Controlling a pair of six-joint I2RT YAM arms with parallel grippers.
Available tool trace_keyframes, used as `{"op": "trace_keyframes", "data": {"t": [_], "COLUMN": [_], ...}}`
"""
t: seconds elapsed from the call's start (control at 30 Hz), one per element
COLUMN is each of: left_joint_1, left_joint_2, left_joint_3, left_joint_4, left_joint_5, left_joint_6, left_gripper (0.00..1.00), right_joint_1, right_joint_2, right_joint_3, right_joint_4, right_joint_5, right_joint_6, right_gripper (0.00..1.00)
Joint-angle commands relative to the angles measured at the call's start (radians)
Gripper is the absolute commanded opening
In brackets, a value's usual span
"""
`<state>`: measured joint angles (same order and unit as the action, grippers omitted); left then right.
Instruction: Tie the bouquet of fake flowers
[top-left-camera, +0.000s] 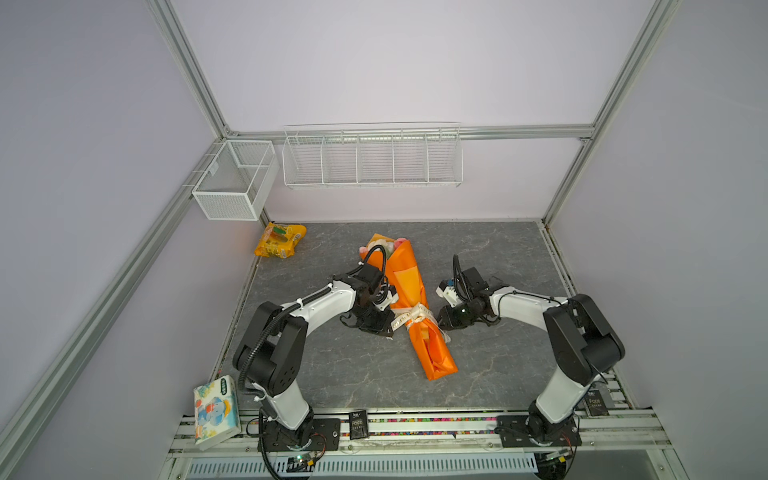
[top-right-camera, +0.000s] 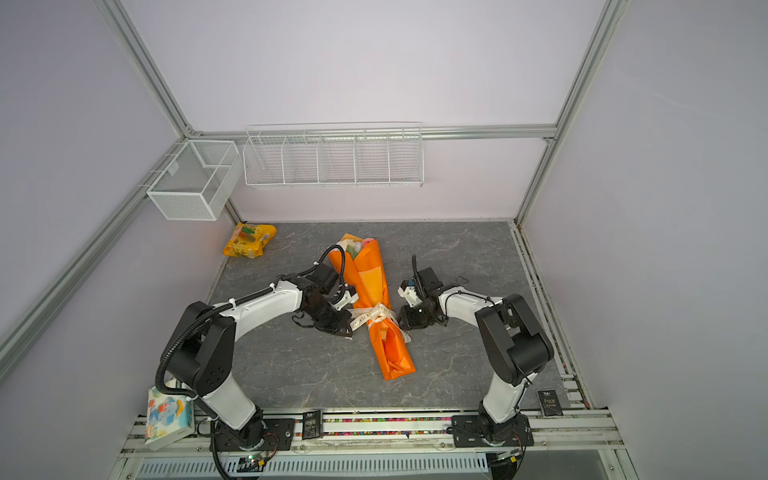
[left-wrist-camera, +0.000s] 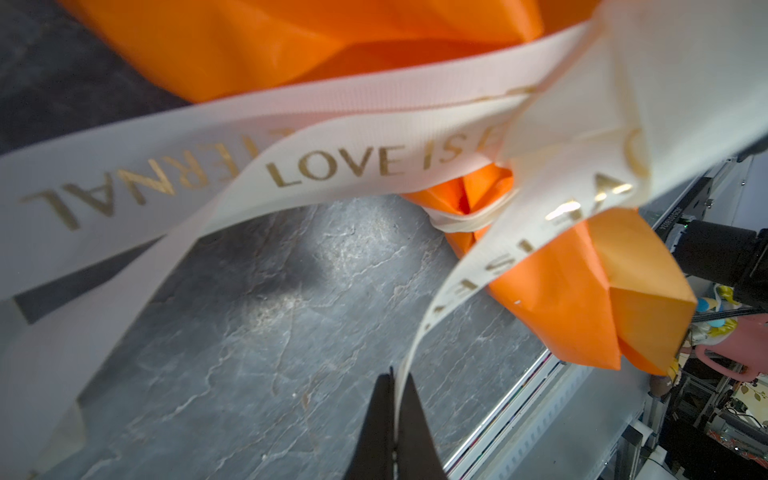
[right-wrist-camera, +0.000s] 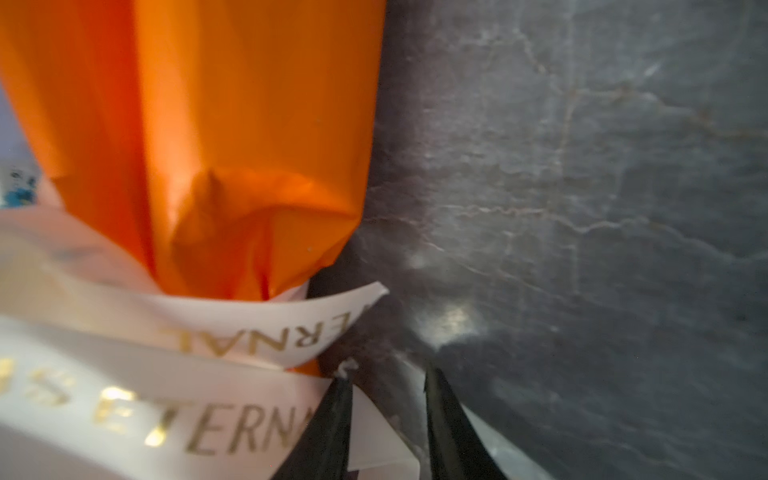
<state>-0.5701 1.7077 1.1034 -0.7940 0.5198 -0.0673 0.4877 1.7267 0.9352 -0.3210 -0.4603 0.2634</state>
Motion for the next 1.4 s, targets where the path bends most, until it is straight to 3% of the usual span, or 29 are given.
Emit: {"op": "trace_keyframes", "data": {"t": [0.0, 0.17, 0.27, 0.37, 0.6, 0.87, 1.37], "left_joint_1": [0.001, 0.001, 0.001, 0.000, 0.001, 0.001, 0.001], "left_joint_2": [0.011, 0.014, 0.026, 0.033, 0.043, 0.036, 0.021], "left_joint_3": [0.026, 0.023, 0.023, 0.026, 0.036, 0.033, 0.035], "left_joint_4": [-0.033, -0.036, -0.040, -0.051, -0.053, -0.053, -0.066], "left_joint_5": [-0.015, -0.043, -0.070, -0.084, -0.075, -0.066, -0.057], "left_joint_6": [0.018, 0.018, 0.020, 0.025, 0.028, 0.029, 0.035], "left_gripper": [0.00, 0.00, 0.00, 0.00, 0.00, 0.00, 0.00], "right_joint_1": [0.038, 0.096, 0.094, 0.079, -0.016, 0.019, 0.083], "right_joint_2": [-0.036, -0.059, -0.062, -0.097, -0.107, -0.062, -0.010], "right_joint_3": [-0.033, -0.042, -0.049, -0.050, -0.124, -0.138, -0.107], "right_joint_4": [0.129, 0.049, 0.093, 0.092, 0.259, 0.407, 0.418], "right_joint_5": [-0.048, 0.154, 0.151, 0.230, 0.053, 0.002, 0.089], "right_joint_6": [0.169, 0.233, 0.252, 0.266, 0.481, 0.874, 1.044], "right_gripper": [0.33, 0.35, 0.33, 0.34, 0.40, 0.47, 0.50]}}
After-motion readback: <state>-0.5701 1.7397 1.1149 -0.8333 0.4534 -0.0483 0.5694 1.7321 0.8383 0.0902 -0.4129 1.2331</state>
